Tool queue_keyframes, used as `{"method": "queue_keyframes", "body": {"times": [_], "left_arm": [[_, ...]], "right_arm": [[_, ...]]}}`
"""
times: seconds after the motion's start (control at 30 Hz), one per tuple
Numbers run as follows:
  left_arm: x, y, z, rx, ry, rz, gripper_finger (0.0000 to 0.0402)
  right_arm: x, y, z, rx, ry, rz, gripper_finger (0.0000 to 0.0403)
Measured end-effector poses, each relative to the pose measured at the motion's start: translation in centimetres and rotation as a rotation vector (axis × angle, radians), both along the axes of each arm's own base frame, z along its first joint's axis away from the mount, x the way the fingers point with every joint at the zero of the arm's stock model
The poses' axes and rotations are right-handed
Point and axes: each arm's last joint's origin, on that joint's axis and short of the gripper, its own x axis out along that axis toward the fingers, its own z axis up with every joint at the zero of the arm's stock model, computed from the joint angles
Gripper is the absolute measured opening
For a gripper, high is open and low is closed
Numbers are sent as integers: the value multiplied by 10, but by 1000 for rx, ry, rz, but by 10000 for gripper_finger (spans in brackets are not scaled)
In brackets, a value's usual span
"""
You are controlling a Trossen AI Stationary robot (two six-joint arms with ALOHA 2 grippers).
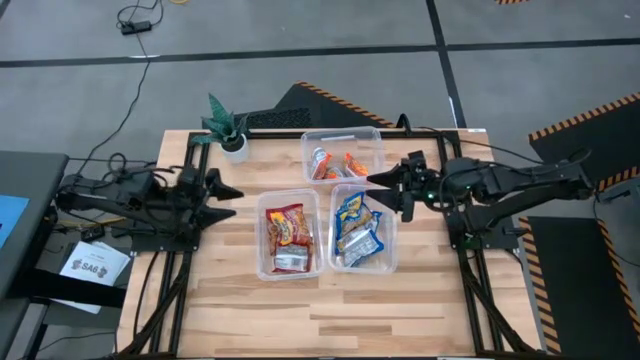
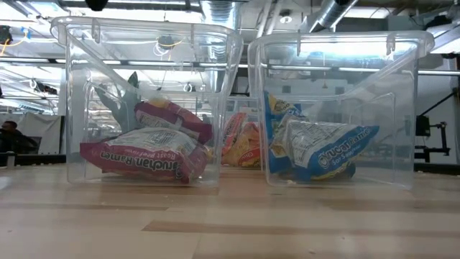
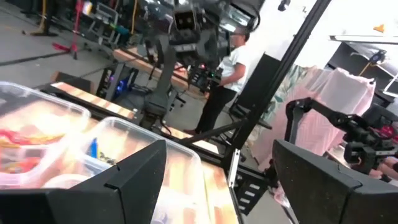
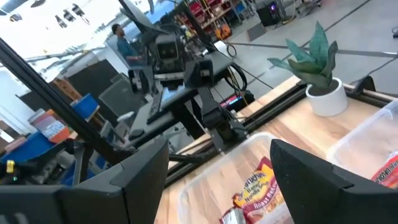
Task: Sort Maruchan noodles
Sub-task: Return to Home Position
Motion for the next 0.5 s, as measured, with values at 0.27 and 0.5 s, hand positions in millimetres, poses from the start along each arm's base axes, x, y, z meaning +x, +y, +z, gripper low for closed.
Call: {"method": "queue_keyframes", "body": {"times": [0.27, 0.5], "left_arm": [[-28, 6, 3, 44, -60, 13, 281], [-22, 5, -5, 68, -127, 24, 281]], "right_arm": [[2, 0, -1, 9, 6, 2, 302], [2, 0, -1, 45, 1, 1, 302]]}}
